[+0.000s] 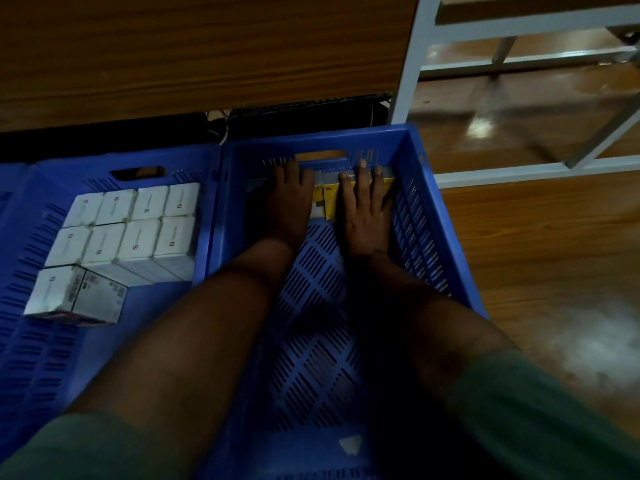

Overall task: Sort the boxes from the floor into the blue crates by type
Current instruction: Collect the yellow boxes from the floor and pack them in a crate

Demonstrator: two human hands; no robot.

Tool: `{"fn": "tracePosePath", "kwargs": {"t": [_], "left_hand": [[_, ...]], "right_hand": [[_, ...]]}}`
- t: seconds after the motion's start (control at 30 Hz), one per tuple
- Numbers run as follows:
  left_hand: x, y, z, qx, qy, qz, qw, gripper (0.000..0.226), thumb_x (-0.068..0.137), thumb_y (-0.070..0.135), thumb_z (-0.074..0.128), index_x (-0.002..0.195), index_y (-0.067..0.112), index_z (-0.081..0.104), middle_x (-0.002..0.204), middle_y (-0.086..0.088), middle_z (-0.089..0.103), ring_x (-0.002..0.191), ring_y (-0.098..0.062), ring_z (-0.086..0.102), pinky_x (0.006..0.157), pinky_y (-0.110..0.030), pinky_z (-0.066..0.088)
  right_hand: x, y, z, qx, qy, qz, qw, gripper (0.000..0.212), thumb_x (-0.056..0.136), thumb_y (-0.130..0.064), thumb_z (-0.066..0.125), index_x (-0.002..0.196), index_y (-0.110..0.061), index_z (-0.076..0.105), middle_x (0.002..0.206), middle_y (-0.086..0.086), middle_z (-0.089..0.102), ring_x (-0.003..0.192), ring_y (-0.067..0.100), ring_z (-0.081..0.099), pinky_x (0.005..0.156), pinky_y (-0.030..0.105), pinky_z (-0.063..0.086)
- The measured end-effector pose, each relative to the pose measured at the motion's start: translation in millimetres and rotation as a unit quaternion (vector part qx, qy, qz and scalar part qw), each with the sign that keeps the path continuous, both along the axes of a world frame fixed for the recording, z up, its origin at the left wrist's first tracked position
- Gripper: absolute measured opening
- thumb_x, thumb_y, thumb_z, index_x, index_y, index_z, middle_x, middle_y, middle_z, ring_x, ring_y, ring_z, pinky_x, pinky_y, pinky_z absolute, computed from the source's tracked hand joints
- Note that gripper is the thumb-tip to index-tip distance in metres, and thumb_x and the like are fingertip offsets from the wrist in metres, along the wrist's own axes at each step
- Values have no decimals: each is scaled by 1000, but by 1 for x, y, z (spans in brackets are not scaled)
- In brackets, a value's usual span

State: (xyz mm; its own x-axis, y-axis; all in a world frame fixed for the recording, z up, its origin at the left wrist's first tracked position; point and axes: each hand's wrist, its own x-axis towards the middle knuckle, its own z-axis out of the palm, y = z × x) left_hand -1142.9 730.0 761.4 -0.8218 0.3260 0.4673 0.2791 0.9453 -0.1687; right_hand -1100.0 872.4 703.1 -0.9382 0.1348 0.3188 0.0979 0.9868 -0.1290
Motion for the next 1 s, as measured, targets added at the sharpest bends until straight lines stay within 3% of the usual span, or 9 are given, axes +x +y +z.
{"fn": "tracePosePath", "kwargs": {"t": [0.1, 0.3, 0.47, 0.7, 0.83, 0.9, 0.93, 1.0], "left_hand": [[10, 2, -12, 45, -25, 10, 999, 22, 88, 7, 58, 108, 14, 56, 117, -16, 57, 100, -37, 57, 78, -47, 51], [11, 0, -14, 52, -60, 1, 997, 35, 87, 7, 62, 120, 10, 53, 129, -18, 52, 106, -38, 53, 83, -51, 51], [17, 2, -17, 45, -129, 14, 991, 73, 79, 10, 72, 145, 10, 40, 145, -15, 41, 124, -39, 45, 100, -50, 45], [27, -5, 7, 14, -196, -1, 981, 97, 77, 30, 77, 156, 11, 24, 153, -14, 32, 137, -40, 32, 122, -54, 12], [36, -1, 21, 29, -235, 24, 971, 115, 78, 35, 79, 160, 19, -1, 164, -16, 11, 151, -38, 7, 122, -53, -3], [43, -3, 25, 46, -244, 21, 968, 111, 81, 37, 75, 160, 15, 0, 165, -17, 8, 152, -37, 6, 124, -52, 2], [48, -5, 29, 57, -232, 2, 971, 103, 83, 38, 70, 159, 11, 6, 164, -19, 13, 151, -38, 11, 124, -51, 8], [60, -14, 41, 85, -185, -37, 978, 82, 86, 37, 60, 153, 4, 27, 155, -22, 33, 143, -39, 30, 118, -49, 24]], "right_hand": [[-5, -2, 0, -7, 5, 2, 1000, 96, 87, -34, 70, 161, -24, 10, 170, 16, -2, 154, 46, -2, 116, 74, 10], [-9, -4, -8, 4, 20, -16, 1000, 100, 84, -41, 73, 162, -28, 11, 170, 14, 0, 155, 45, -1, 118, 70, 2], [-5, -7, -1, 12, 2, -23, 1000, 94, 88, -25, 68, 162, -26, 10, 170, 15, -4, 154, 47, -5, 116, 74, 11], [12, -2, 29, 18, -78, 13, 997, 112, 83, -30, 75, 162, -28, -6, 169, 11, -16, 154, 44, -13, 117, 74, 6], [24, 5, 54, -7, -92, 51, 994, 111, 86, -33, 72, 162, -27, -9, 169, 9, -18, 154, 41, -14, 117, 73, 9], [31, 6, 65, -14, -89, 59, 994, 103, 86, -36, 69, 163, -23, 1, 170, 13, -3, 155, 42, -4, 118, 69, 14], [35, 5, 71, -24, -72, 65, 995, 92, 86, -38, 64, 161, -18, 15, 167, 17, 14, 154, 42, 9, 117, 66, 22], [40, -6, 78, -44, 8, 84, 995, 59, 84, -42, 51, 135, -12, 53, 137, 18, 52, 131, 42, 46, 100, 57, 42]]}}
